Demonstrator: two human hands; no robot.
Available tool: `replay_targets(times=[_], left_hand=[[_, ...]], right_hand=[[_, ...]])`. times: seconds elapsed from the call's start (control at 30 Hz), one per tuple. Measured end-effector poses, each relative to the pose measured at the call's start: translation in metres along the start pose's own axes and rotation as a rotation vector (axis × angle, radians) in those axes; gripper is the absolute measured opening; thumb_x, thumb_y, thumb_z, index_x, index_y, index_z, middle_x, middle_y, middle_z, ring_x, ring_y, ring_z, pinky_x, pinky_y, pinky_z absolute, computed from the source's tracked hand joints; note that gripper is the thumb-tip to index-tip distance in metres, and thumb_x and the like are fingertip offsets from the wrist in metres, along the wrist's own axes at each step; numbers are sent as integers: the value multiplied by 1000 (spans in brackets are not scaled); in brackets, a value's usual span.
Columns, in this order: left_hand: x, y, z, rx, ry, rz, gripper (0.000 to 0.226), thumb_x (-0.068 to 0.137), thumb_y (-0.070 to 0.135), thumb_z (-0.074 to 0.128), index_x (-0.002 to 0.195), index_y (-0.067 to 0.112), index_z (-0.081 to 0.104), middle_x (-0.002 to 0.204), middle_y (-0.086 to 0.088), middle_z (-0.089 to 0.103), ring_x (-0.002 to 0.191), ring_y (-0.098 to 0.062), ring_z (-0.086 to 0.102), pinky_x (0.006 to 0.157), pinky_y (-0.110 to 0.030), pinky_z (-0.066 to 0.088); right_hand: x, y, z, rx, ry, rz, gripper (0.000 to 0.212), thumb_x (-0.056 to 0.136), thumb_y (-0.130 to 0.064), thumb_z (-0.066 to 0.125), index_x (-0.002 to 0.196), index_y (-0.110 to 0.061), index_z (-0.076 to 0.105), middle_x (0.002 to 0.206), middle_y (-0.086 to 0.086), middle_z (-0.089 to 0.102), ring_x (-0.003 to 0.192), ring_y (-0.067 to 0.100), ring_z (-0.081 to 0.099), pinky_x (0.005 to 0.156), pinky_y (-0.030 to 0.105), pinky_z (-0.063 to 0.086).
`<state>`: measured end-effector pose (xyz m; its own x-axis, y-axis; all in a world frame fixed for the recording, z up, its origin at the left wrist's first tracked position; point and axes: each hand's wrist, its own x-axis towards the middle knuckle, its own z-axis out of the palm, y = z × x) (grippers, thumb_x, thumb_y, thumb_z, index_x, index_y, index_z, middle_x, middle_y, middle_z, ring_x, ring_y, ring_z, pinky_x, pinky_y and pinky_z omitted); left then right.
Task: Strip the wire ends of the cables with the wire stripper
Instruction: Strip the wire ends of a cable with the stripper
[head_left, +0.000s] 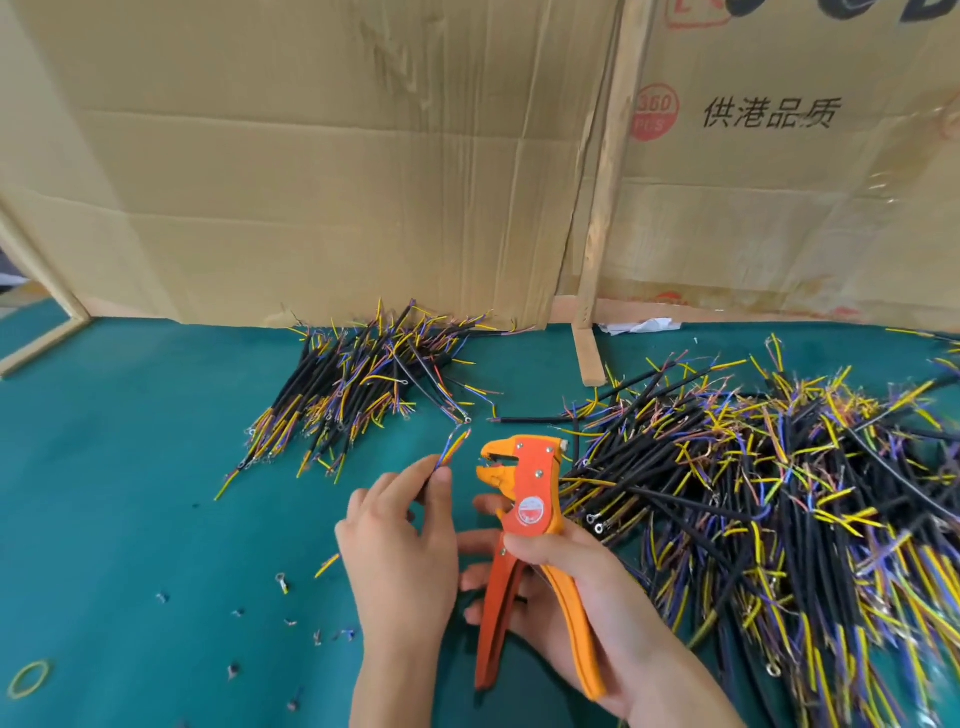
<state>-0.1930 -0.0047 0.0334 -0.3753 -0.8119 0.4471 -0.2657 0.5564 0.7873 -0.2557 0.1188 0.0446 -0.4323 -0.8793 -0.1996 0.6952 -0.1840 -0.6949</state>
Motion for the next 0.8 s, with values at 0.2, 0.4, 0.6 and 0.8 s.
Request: replay_targets(times=[0.2, 0.4, 0.6, 0.8], left_hand=[[-1, 6, 1, -240, -61, -106, 36, 90, 11, 70, 82, 46, 67, 73, 16, 70, 64, -5, 64, 62, -19, 50], [-3, 7, 1, -327, -69, -159, 29, 91, 8, 68, 92, 38, 65, 77, 14, 74, 61, -7, 69, 64, -26, 54], [-2, 8, -1, -431, -111, -206, 27, 93, 5, 66, 83, 30, 63, 82, 10, 76, 67, -13, 73, 65, -26, 55], [-2, 8, 1, -476, -87, -221, 26, 93, 4, 65, 77, 23, 63, 81, 4, 74, 71, -16, 74, 63, -37, 53]], right_hand=[[0, -4, -6, 9, -20, 10, 68, 66, -16, 86, 131, -7, 66, 120, 37, 64, 89, 43, 67, 81, 51, 57], [-3, -11, -10, 5, -33, -28, 75, 64, -19, 91, 133, -6, 64, 118, 36, 64, 88, 43, 68, 84, 51, 57], [-4, -13, -10, -41, -38, -42, 61, 72, -18, 80, 130, -7, 67, 118, 35, 66, 87, 41, 68, 82, 49, 58], [-5, -13, -9, -78, 3, -41, 61, 69, -19, 80, 128, -8, 69, 115, 34, 67, 84, 41, 69, 78, 47, 59]])
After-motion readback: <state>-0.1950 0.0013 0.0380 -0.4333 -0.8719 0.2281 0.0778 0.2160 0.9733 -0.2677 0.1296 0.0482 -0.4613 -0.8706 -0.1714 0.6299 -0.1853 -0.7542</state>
